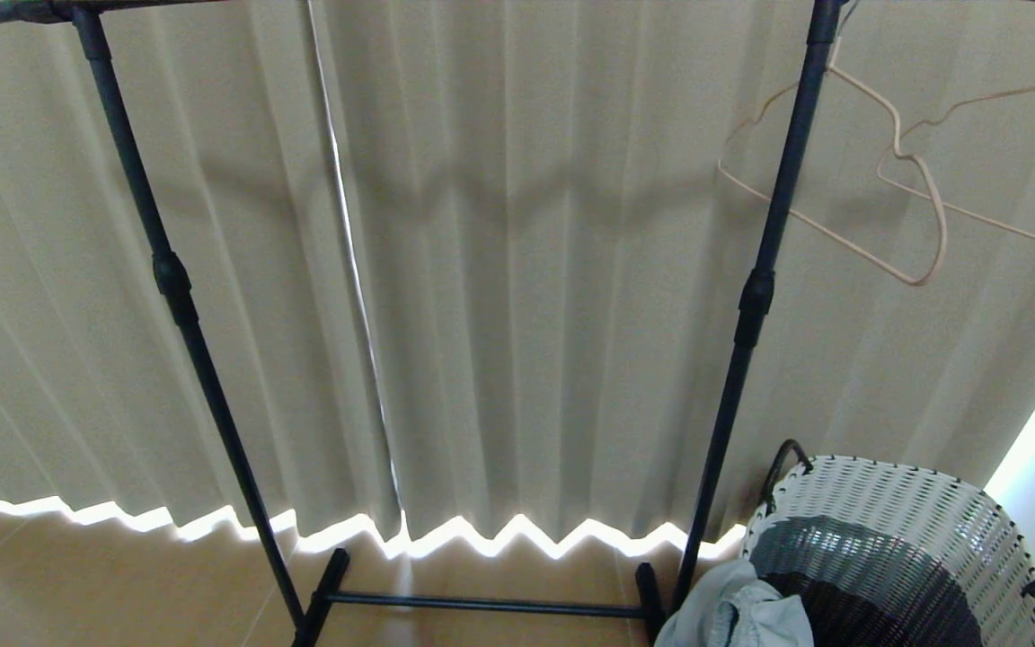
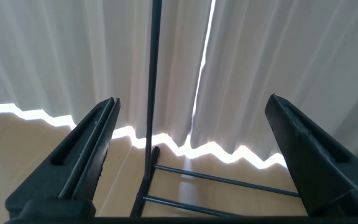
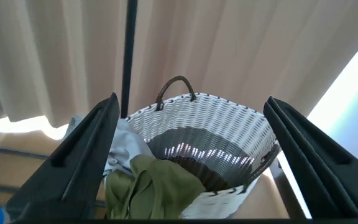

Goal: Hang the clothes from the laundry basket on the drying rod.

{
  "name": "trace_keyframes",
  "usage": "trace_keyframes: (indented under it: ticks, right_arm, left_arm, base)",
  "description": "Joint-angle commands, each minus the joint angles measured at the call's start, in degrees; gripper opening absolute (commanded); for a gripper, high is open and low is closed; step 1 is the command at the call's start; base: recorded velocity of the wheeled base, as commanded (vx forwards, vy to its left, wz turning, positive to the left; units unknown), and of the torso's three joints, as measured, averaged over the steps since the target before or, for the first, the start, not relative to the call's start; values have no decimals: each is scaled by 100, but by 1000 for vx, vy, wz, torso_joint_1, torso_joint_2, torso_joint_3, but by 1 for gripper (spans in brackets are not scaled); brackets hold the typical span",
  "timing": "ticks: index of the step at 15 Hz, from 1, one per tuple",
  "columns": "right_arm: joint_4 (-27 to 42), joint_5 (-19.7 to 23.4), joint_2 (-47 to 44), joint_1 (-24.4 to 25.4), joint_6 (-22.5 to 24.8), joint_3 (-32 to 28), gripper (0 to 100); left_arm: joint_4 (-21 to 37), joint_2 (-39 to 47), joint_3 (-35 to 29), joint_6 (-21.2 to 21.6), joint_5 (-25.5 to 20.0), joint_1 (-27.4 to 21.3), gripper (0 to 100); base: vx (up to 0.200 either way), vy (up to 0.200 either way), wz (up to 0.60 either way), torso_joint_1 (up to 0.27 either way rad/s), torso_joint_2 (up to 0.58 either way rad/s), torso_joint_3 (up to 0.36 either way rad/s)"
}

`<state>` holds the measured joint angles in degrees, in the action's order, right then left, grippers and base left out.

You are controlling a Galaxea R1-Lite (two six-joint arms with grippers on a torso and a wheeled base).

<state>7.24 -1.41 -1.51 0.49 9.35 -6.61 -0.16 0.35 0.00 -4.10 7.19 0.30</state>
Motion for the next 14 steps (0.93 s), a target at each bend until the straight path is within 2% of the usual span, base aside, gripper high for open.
trace_keyframes:
  ticks: [1,3,6,9,10,11,12,13,14]
  right_arm:
    - [585,18,-1053,329,67,-965,100]
    - [884,18,-2090,452,67,-1484,100]
    - [840,-17,-3813,443,111,-1589,100]
    - [796,-404,-4946,162,867,-1642,100]
    - [744,-447,-5175,48,1201,-1642,100]
    - [735,-447,-5184,39,1236,-1642,100]
    - [594,-447,-5500,-207,1957,-1598,100]
    - [585,-447,-5518,-216,1974,-1589,100]
    - [401,-439,-5825,-277,2264,-1545,100]
  left_arm:
    - [-2,9,0,-3,1,5,100]
    - [-2,9,0,-3,1,5,100]
    - [-2,9,0,-3,1,5,100]
    - [-2,9,0,-3,1,5,100]
    - [-2,9,0,-3,1,5,100]
    - [-2,9,0,-3,1,5,100]
    - [-2,9,0,-3,1,5,100]
    - [-2,9,0,-3,1,5,100]
    - [-2,9,0,-3,1,5,100]
  base:
    - [0,0,0,0,0,0]
    - [0,0,0,0,0,0]
    - [0,0,0,0,0,0]
    - [0,0,0,0,0,0]
    - [0,0,0,0,0,0]
    - [0,0,0,0,0,0]
    - [0,0,0,0,0,0]
    - [0,0,0,0,0,0]
    - [0,0,0,0,0,0]
